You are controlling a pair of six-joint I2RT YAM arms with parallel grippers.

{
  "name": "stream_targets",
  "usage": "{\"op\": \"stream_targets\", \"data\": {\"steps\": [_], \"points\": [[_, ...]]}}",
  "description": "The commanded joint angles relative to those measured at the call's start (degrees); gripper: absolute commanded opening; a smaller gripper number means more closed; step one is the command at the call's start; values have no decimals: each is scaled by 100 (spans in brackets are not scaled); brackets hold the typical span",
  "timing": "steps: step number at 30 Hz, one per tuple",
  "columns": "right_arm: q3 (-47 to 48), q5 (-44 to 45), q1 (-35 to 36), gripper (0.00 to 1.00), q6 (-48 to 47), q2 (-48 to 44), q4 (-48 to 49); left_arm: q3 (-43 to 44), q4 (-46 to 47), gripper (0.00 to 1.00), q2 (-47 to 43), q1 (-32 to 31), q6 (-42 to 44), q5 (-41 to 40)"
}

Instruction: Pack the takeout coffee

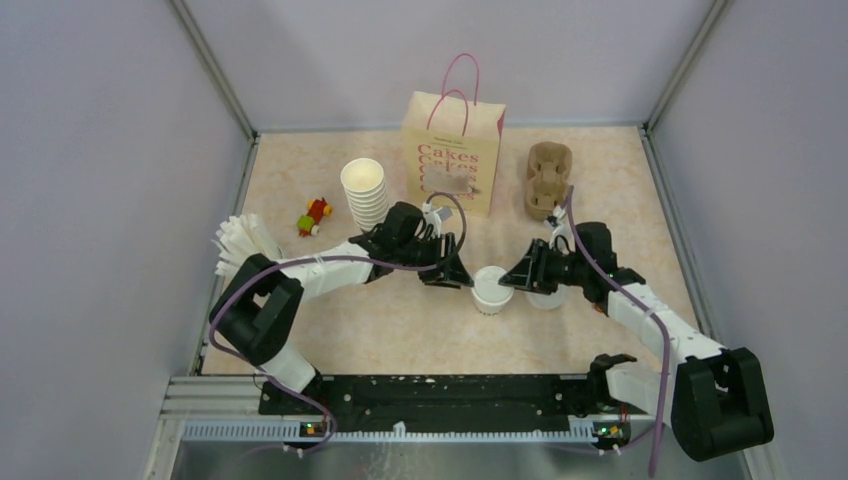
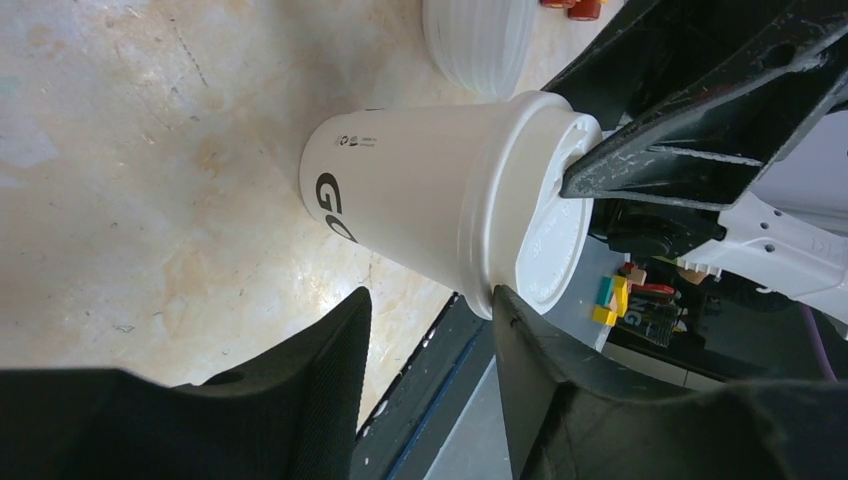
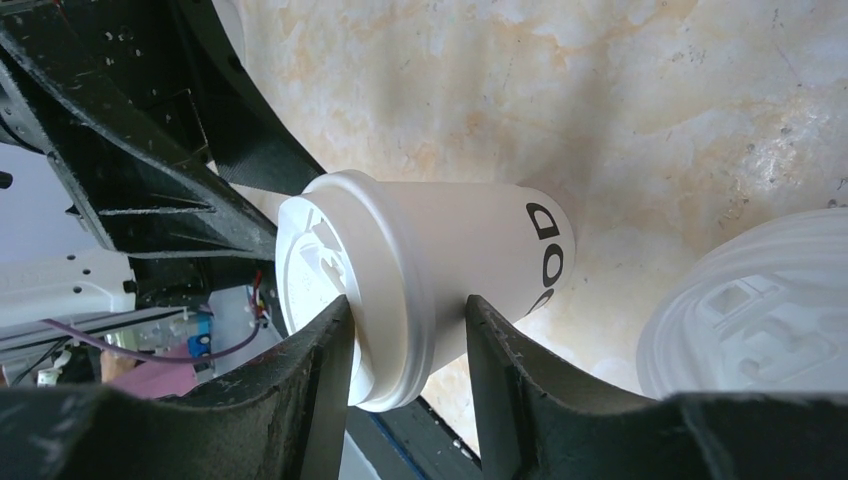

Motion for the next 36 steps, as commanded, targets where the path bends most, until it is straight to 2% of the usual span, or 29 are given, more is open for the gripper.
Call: {"op": "stream_targets", "data": {"steps": [1,6,13,18,24,26,33,36], "points": [[-222,374,-11,42,-101,-7,-255,34,-238,51,162,2,100,-353],[-376,500,-15,42,-63,-85,-317,182,-1290,49,271,-154,577,-1083],[-679,561,-14,42,118,-255,-192,218,-1816,48,545,-499,788,-1783],[-627,562,-12,42,97,-268,-208,342,-1864,50,536,-514,781,-1835],[-189,518,-13,44,424,-506,-460,1645,-2516,55,691,-410,1136,-1910],[-72,528,-12,48,520,-569,-577,2001,-2693,56,833,-402,1259,-1922],[157,454,-7,54,674,-854,-892,2156,-2774,61,821,-363,1339,-1943],[333,463,-6,59,674,-942,-1057,2208,-2773,64,709,-336,1391,-1937]]}}
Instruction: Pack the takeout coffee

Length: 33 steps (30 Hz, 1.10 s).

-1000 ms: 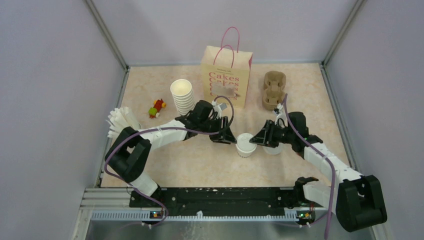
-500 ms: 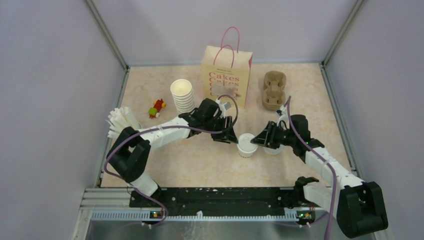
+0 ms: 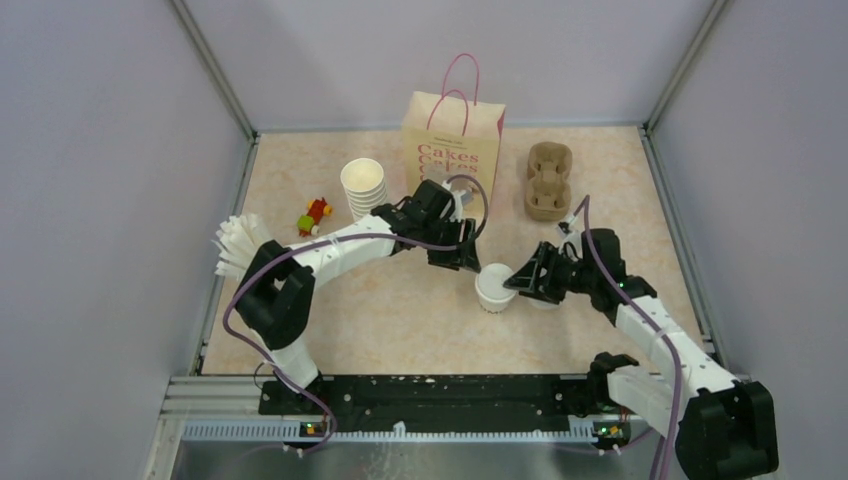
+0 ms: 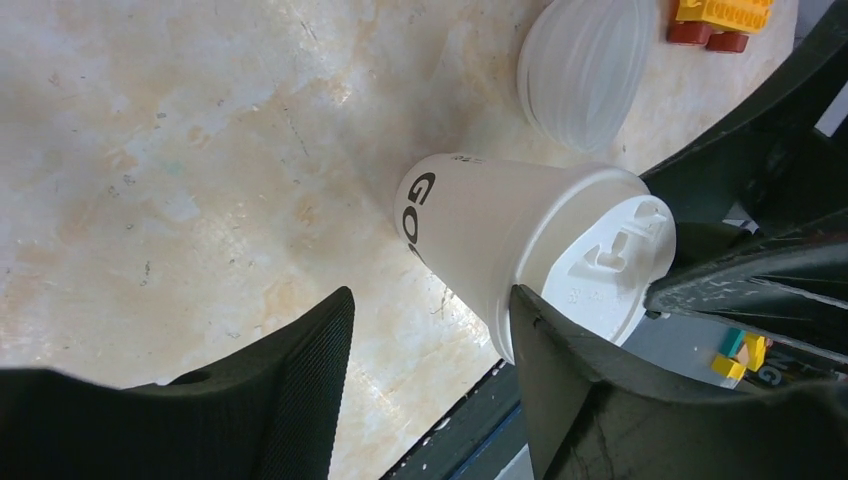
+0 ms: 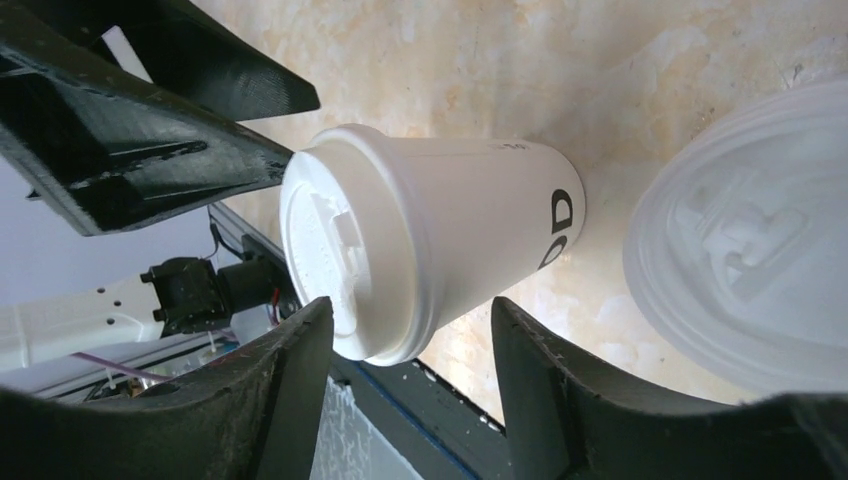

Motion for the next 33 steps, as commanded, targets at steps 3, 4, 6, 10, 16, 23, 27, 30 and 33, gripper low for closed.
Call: {"op": "stream_targets", "data": {"steps": [3,4,6,10,16,23,27,30,33], "points": [[655,102,-2,62,-12,-230,-553,350,-419,69,-148,71,311,-280],[743,113,-4,63,-44,-242,-622,455,-463,71,-175,70,316,-274],[913,155,1,63,-130,-236,-761,636,-525,74,-212,84,325,-245],[1116,225,-2,63,-266,-108,-929,744,-463,76,-276,82,297,-129],[1513,456,0,54,-783,116,-1185,528,-268,74,-320,83,108,337],[1771,340,-5,45,-1371,703,-1299,-93,315,70,-425,22,-291,788],[1618,124,1,43,-1444,925,-1125,-433,699,70,-424,-12,-551,988],[1442,206,-3,39,-1444,925,-1010,-695,1012,69,-356,-12,-777,1149],[1164,300,-5,36,-1295,791,-907,-735,705,63,-236,-26,-661,764]]}}
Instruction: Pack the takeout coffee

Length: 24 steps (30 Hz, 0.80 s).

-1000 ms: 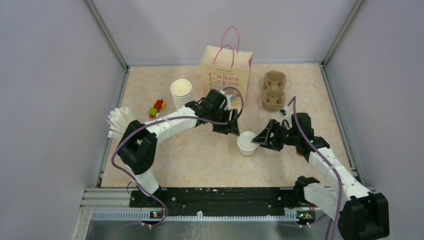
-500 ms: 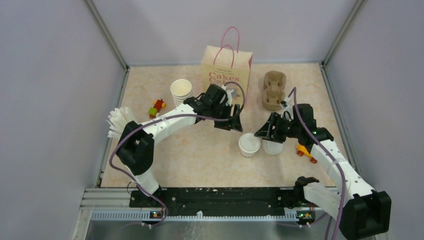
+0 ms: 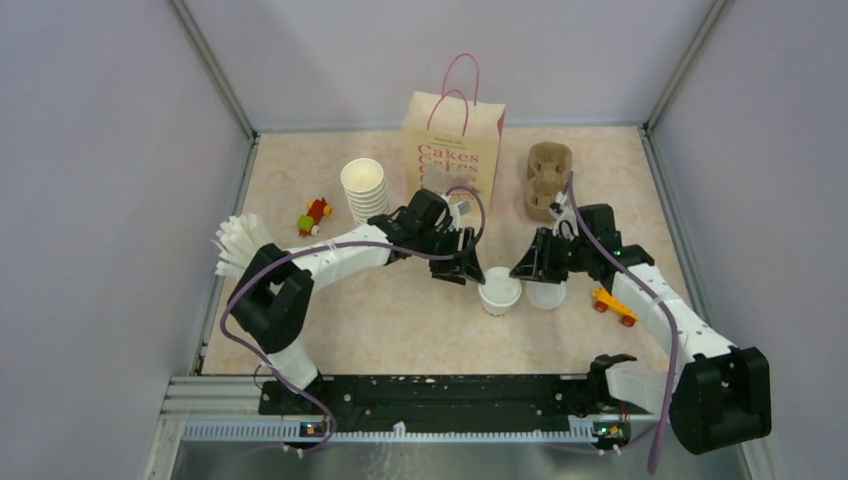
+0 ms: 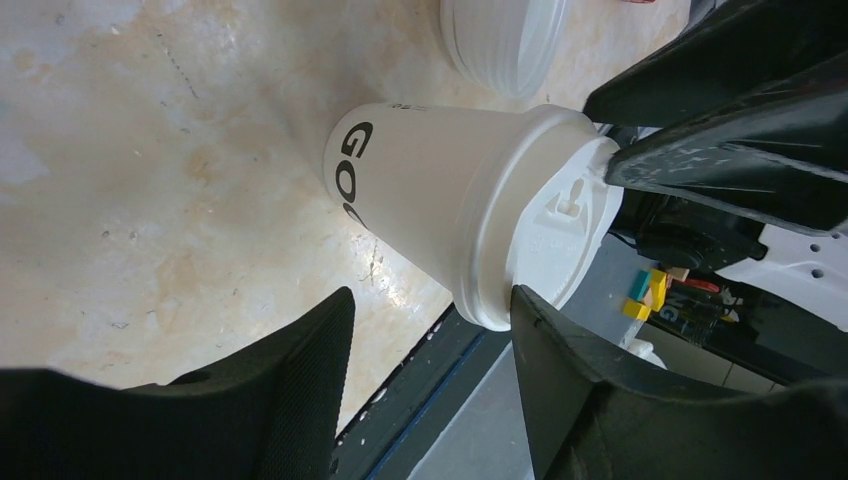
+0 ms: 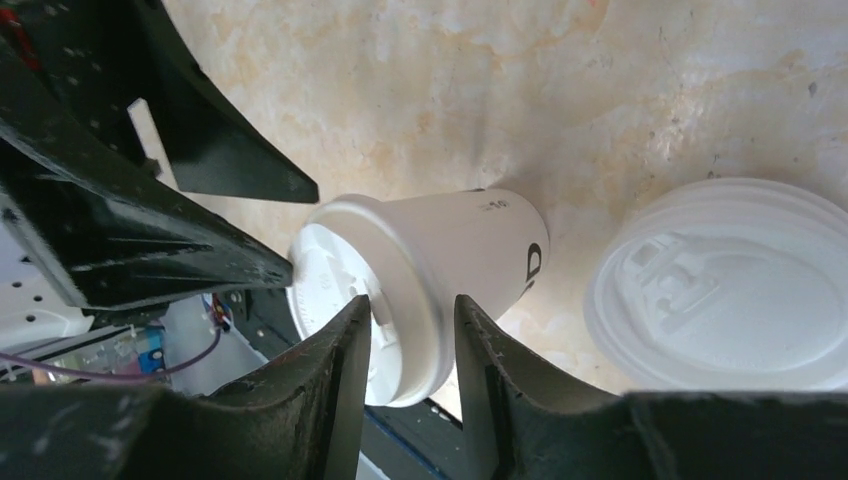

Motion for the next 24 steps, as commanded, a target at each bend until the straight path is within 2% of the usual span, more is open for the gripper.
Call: {"op": "stream_targets", "data": {"steps": [1,8,13,15,18,20,24], "points": [[-445,31,-3,35,83,-240,354,-86,-56,62,0,-38,51,-398],[-1297,225,1,33,506,-847,666,-104,-526,59,213,-86,398,-874],[-1101,291,-5,34,499,-845,574,66,-596,60,169,-119,442,-890],[-637,374,2,39,349,-807,275,278,-694,61,103,-119,472,-871],[182,451,-3,50,158,-733,-222,737,-959,70,4,-101,501,-914],[608,492,-5,54,76,-724,-444,968,-978,72,-104,-94,533,-941],[861,389,1,64,-3,-724,-569,1195,-970,74,-231,-57,450,-881]]}}
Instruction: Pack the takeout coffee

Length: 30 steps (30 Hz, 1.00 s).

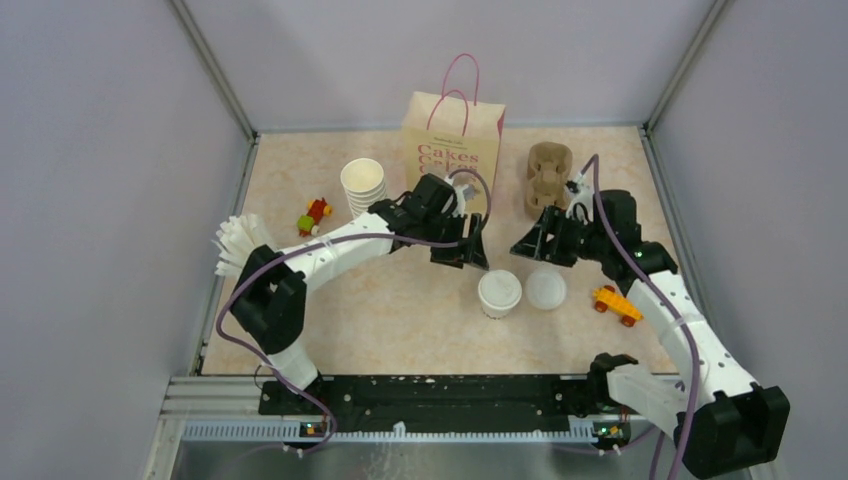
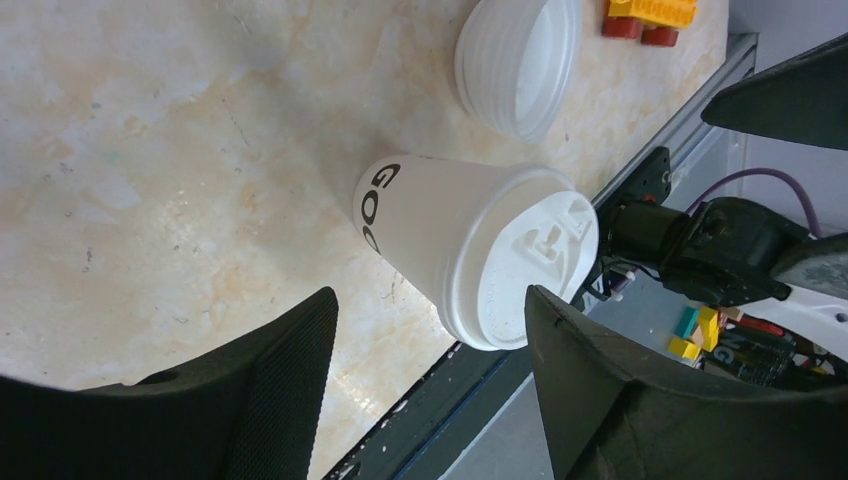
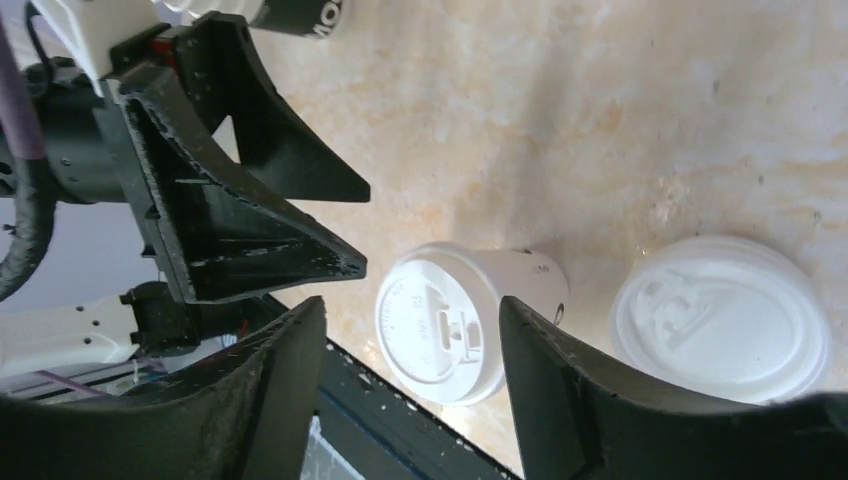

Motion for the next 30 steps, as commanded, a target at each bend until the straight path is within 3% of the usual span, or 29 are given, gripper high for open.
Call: {"op": "stream_targets", "data": {"steps": [1,3,5,8,10,11,23,30], "points": [[409,45,14,70,-267,-62,-356,416,-195,75,-273,50,58,-202],[489,220,87,81,-421,-141,-472,385,-258,76,-443,51,11,-393],[697,629,254,86,-616,-217,-733,307,-250,80,-722,51,38,-644],[1027,1291,688,88,-857,-225,-1084,216,-258,86,-1239,51,219,-1059],[1207,1706,1066,88,-873,-156,-1268,173,-308,98,-1533,51,351,-1309],[1267,1882,1260,88,-854,-117,-1323,129,-341,99,-1678,49,413,-1444],[1880,4051,3439,88,-275,839,-1825,-910,-546,99,-3242,48,707,-2671],[1785,4285,3662,91,-82,1156,-1724,-1245,-677,99,-3761,51,783,-2814]]}}
